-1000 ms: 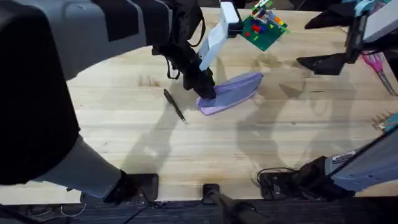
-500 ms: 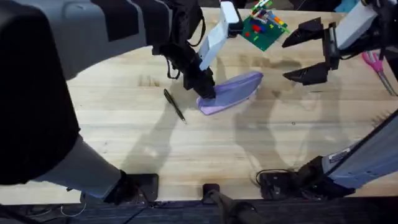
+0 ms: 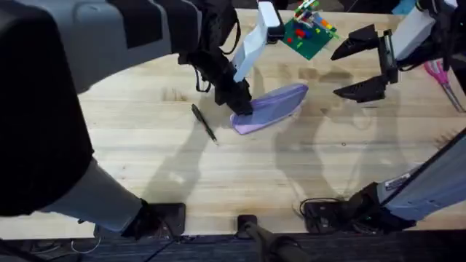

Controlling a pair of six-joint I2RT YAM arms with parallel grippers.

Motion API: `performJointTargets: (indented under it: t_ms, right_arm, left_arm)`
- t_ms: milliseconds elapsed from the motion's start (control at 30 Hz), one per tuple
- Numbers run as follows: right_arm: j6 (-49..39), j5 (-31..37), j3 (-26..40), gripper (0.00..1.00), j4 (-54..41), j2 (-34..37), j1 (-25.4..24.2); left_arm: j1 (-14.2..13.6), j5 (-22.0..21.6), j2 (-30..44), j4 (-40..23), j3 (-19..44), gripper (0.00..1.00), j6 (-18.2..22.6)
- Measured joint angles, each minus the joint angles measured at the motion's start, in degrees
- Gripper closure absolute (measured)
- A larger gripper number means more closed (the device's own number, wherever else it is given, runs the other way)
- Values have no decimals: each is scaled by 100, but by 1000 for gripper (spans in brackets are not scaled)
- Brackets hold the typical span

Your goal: Unzip the bag, pick up the pens from the table one at a time and place them inside, then zip the bag closed.

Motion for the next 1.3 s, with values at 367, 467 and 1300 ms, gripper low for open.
performJointTargets:
  t_ms: [367,467,1300]
  right_arm:
    - [0,42,0,6,17,0,0]
    - [0,42,0,6,17,0,0]
    - [0,51,0,6,35,402,613]
  left_arm:
    - [0,0,-1,0,0,957,0]
    - [0,0,0,2,0,957,0]
    - [0,0,0,3,0,957,0]
